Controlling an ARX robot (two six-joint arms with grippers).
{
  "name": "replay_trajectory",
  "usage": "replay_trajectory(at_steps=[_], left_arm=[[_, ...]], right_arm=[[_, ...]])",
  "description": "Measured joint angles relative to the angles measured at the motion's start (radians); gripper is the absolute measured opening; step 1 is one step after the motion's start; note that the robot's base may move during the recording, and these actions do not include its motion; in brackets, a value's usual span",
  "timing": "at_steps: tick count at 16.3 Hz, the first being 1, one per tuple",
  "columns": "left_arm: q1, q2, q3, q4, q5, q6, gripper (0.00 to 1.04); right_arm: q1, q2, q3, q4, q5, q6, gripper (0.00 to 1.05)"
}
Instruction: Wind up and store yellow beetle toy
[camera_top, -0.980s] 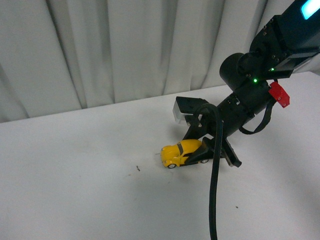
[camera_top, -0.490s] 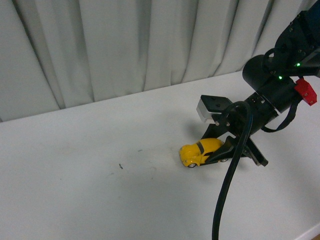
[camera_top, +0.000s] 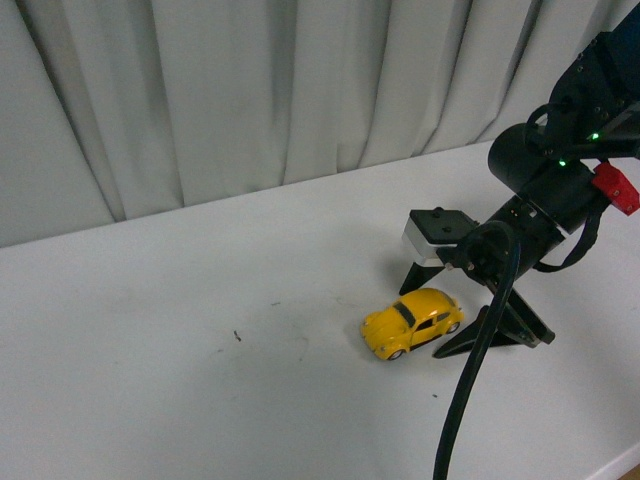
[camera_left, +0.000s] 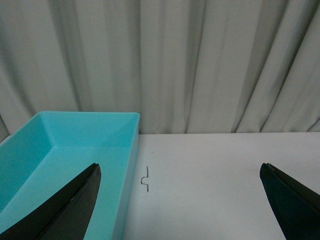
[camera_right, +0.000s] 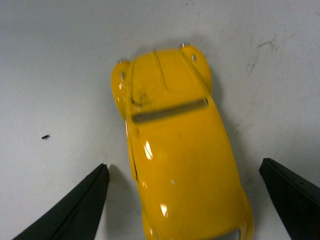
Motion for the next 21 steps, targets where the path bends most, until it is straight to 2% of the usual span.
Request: replay_trajectory(at_steps=[1, 9, 15, 21], left_arm=[[0.0, 0.0, 0.0, 0.0, 0.0, 0.0, 0.98], [0.0, 0.0, 0.0, 0.0, 0.0, 0.0, 0.98], [0.0, 0.0, 0.0, 0.0, 0.0, 0.0, 0.98], [0.0, 0.0, 0.0, 0.0, 0.0, 0.0, 0.98]], right_arm=[[0.0, 0.0, 0.002, -0.003, 0.0, -0.003, 1.0], [0.0, 0.0, 0.018, -0.02, 0.022, -0.011, 0.98], [0.008, -0.031, 0.026, -0.103, 0.055, -0.025, 0.98], [0.021, -0.344, 0.025, -0.14, -0.09, -0.026, 0.98]])
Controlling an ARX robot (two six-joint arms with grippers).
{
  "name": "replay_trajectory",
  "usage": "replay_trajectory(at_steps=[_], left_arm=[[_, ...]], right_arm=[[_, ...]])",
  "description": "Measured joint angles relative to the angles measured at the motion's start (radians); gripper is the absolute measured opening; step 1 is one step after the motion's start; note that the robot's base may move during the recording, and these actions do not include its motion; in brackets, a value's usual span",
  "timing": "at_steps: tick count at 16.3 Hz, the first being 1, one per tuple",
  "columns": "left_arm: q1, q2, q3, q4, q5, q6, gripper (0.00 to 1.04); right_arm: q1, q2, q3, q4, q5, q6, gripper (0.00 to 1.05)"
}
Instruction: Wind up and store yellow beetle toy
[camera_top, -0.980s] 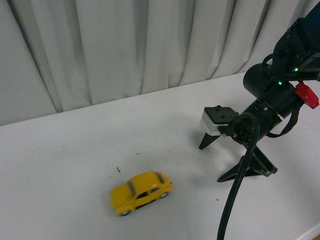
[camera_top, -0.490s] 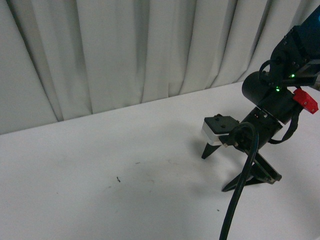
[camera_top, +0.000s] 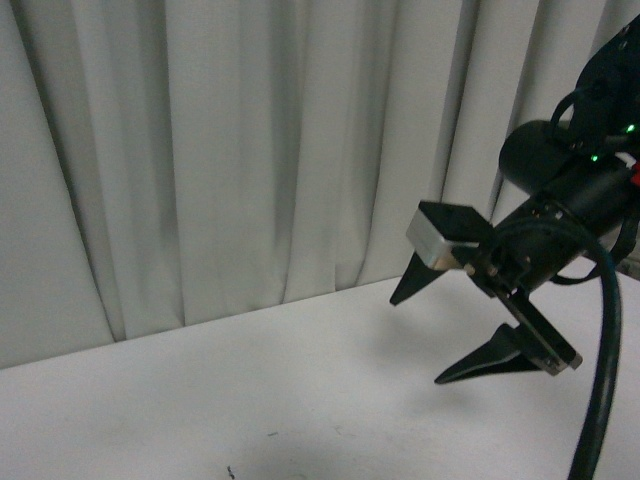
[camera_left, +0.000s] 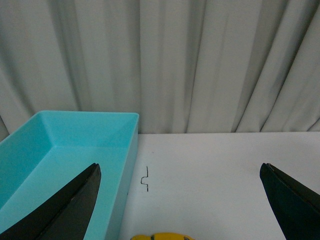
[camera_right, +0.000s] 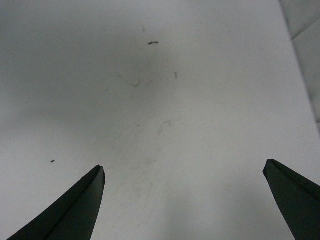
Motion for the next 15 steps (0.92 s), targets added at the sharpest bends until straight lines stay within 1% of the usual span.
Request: replay_trajectory(at_steps=[3, 6, 7, 8, 9, 10, 11, 12, 13, 14, 15], left_arm=[[0.0, 0.0, 0.0, 0.0, 0.0, 0.0, 0.98], [0.0, 0.0, 0.0, 0.0, 0.0, 0.0, 0.98], [0.0, 0.0, 0.0, 0.0, 0.0, 0.0, 0.98], [0.0, 0.0, 0.0, 0.0, 0.0, 0.0, 0.98], [0.0, 0.0, 0.0, -0.002, 0.0, 0.0, 0.98], [0.0, 0.0, 0.0, 0.0, 0.0, 0.0, 0.98], [0.0, 0.0, 0.0, 0.0, 0.0, 0.0, 0.98], [0.0, 0.0, 0.0, 0.0, 0.0, 0.0, 0.98], [0.0, 0.0, 0.0, 0.0, 0.0, 0.0, 0.98], [0.0, 0.0, 0.0, 0.0, 0.0, 0.0, 0.98], [0.0, 0.0, 0.0, 0.0, 0.0, 0.0, 0.98]], right_arm=[[0.0, -0.188, -0.014, -0.002, -0.053, 0.0, 0.98], [-0.001, -0.369, -0.059, -0.046, -0.116, 0.0, 0.98], [0.002, -0.436, -0.111, 0.026, -0.107, 0.032, 0.97], [0.041, -0.576, -0.308, 0.436, 0.144, 0.225, 0.87], [0.082, -0.723, -0.512, 0.723, 0.322, 0.496, 0.76], [0.11, -0.861, -0.669, 0.941, 0.478, 0.803, 0.65], [0.12, -0.986, -0.769, 1.09, 0.585, 1.069, 0.54], [0.132, -1.092, -0.846, 1.201, 0.641, 1.329, 0.41], [0.14, -1.142, -0.9, 1.241, 0.657, 1.493, 0.31], [0.152, -1.162, -0.965, 1.245, 0.665, 1.608, 0.18], [0.164, -1.17, -1.017, 1.242, 0.674, 1.659, 0.07]])
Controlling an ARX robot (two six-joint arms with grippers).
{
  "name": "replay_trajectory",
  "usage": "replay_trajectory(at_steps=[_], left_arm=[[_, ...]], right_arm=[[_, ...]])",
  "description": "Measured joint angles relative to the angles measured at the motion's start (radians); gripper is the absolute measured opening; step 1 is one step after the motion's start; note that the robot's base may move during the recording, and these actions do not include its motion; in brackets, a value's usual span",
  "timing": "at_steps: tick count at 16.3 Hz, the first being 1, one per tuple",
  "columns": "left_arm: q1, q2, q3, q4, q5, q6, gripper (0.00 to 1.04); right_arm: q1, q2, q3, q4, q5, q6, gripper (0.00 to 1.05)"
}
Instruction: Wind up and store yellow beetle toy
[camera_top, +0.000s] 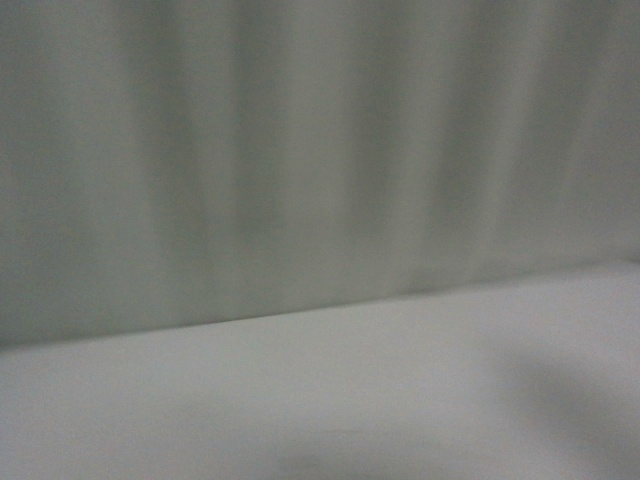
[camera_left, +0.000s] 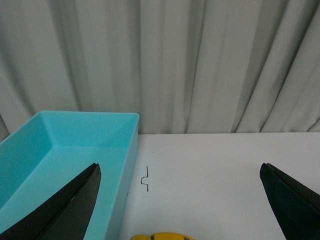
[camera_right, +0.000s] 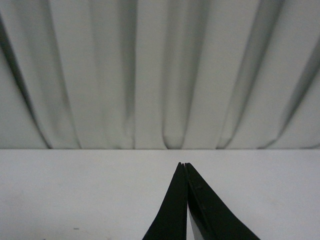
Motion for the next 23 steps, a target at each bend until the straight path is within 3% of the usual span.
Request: replay_trajectory(at_steps=[1, 3, 14, 23], left_arm=[[0.0, 0.0, 0.0, -0.001, 0.0, 0.0, 0.98], [0.0, 0.0, 0.0, 0.0, 0.0, 0.0, 0.98], [0.0, 0.0, 0.0, 0.0, 0.0, 0.0, 0.98], [0.0, 0.0, 0.0, 0.0, 0.0, 0.0, 0.98]], right_arm=[[0.043, -0.027, -0.038, 0.001, 0.06, 0.032, 0.02], [0.083, -0.104, -0.083, 0.015, 0.072, 0.055, 0.02], [0.082, -0.446, -0.282, -0.124, 0.078, 0.07, 0.02], [0.082, -0.591, -0.282, -0.272, 0.078, 0.07, 0.02]])
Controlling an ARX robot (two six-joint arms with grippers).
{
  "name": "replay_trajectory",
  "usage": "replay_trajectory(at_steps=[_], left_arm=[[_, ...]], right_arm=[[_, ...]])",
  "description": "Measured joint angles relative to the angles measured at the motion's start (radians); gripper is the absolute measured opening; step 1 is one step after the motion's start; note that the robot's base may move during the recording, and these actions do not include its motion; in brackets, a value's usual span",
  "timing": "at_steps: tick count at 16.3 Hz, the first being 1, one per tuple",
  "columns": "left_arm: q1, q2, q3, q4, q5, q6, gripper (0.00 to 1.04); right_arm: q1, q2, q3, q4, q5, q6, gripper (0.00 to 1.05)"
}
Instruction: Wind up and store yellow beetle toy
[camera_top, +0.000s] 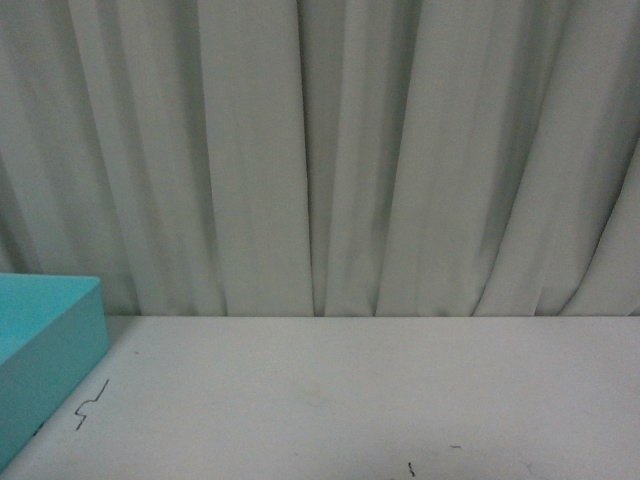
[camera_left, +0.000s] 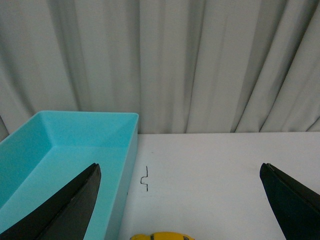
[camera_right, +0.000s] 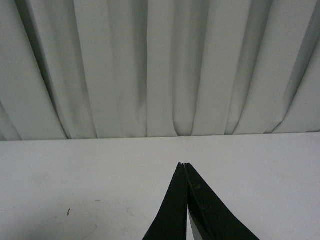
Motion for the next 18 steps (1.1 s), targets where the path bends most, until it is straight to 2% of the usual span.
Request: replay_trajectory(at_steps=[4, 7, 13, 14, 16, 17, 18], left_arm=[[0.0, 0.0, 0.0, 0.0, 0.0, 0.0, 0.98], [0.0, 0.0, 0.0, 0.0, -0.001, 0.0, 0.98], [0.0, 0.0, 0.0, 0.001, 0.0, 0.0, 0.98], [0.0, 0.0, 0.0, 0.0, 0.0, 0.0, 0.98], [0.0, 0.0, 0.0, 0.0, 0.0, 0.0, 0.98], [-0.029, 0.034, 0.036, -0.117, -0.08, -0.055, 0.98], [-0.092, 0.42, 0.202, -0.129, -0.348, -0.333, 0.98]], right_arm=[[0.0, -0.025, 0.0, -0.034, 0.0, 0.0, 0.02], [0.0, -0.132, 0.001, -0.187, 0.001, 0.0, 0.02], [0.0, -0.181, 0.0, -0.199, 0.003, 0.0, 0.02], [0.0, -0.182, 0.0, -0.19, 0.003, 0.0, 0.14], [0.0, -0.182, 0.0, -0.19, 0.003, 0.0, 0.89], [0.0, -0.181, 0.0, -0.189, 0.003, 0.0, 0.98], [0.0, -0.182, 0.0, -0.189, 0.001, 0.001, 0.98]])
